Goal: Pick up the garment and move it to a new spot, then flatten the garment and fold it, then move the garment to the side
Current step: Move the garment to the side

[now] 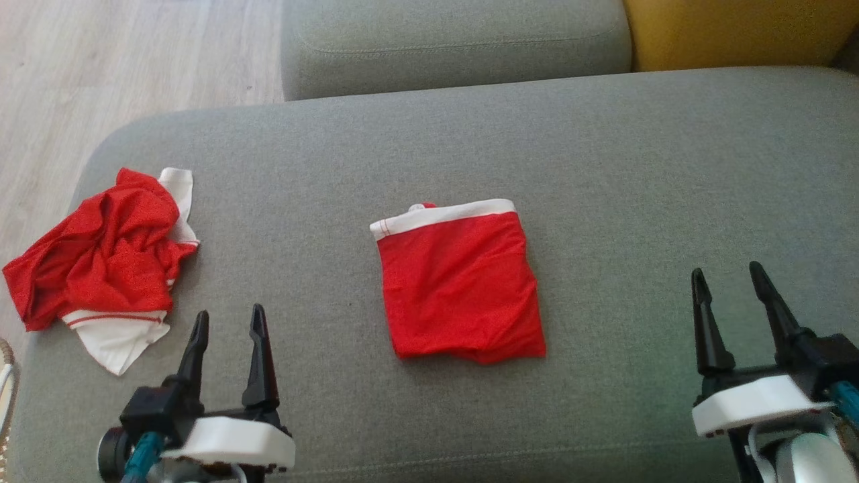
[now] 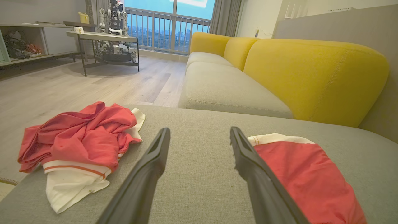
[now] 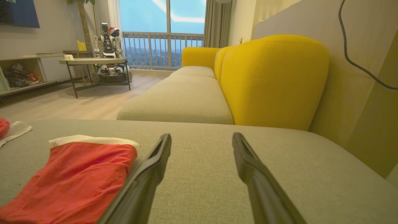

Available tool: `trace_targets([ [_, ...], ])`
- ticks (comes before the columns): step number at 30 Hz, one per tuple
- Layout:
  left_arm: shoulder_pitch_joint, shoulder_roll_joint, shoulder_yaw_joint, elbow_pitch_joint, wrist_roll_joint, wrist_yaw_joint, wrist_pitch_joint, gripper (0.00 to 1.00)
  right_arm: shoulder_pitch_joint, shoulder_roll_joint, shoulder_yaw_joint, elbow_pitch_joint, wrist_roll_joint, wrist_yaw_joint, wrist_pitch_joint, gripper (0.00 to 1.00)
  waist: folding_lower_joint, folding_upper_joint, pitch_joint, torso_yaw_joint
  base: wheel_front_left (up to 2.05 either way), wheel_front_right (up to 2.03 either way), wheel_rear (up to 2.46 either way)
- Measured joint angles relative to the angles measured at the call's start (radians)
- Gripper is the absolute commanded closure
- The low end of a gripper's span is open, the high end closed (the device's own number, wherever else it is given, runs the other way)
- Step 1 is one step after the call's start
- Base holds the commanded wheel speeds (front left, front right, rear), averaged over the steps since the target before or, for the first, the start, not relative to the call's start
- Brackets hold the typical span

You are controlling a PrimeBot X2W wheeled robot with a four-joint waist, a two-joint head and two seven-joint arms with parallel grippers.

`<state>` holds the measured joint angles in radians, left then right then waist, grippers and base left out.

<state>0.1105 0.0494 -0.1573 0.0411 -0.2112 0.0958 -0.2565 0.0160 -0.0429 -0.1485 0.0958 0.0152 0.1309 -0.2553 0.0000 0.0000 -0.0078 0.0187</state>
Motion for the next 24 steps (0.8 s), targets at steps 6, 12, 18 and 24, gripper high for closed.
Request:
trace_targets([
  [6,-0.001,0.0,-0.017,0.001,0.0,-0.001,0.0,0.0,-0.002,0.0,0.068,0.05,0.038,0.0,0.0,0.0,0.0,0.0,0.016,0.011,0.0,0.0,0.0],
  [12,-0.037,0.0,-0.028,0.03,0.0,-0.018,0.0,0.0,-0.097,0.0,0.19,0.183,0.126,0.0,0.028,0.0,0.0001,0.0,0.075,0.033,0.0,0.0,0.0],
  [18,-0.084,0.0,-0.044,0.044,0.0,-0.031,0.0,0.0,-0.235,-0.001,0.229,0.33,0.29,0.0,0.08,0.0,0.0002,0.0,0.125,0.068,0.0,0.0,0.0],
  [24,-0.108,0.0,-0.055,0.06,0.0,-0.036,0.0,0.0,-0.349,-0.008,0.289,0.481,0.368,0.0,0.087,0.0,0.0002,0.0,0.176,0.121,0.0,0.0,0.0],
])
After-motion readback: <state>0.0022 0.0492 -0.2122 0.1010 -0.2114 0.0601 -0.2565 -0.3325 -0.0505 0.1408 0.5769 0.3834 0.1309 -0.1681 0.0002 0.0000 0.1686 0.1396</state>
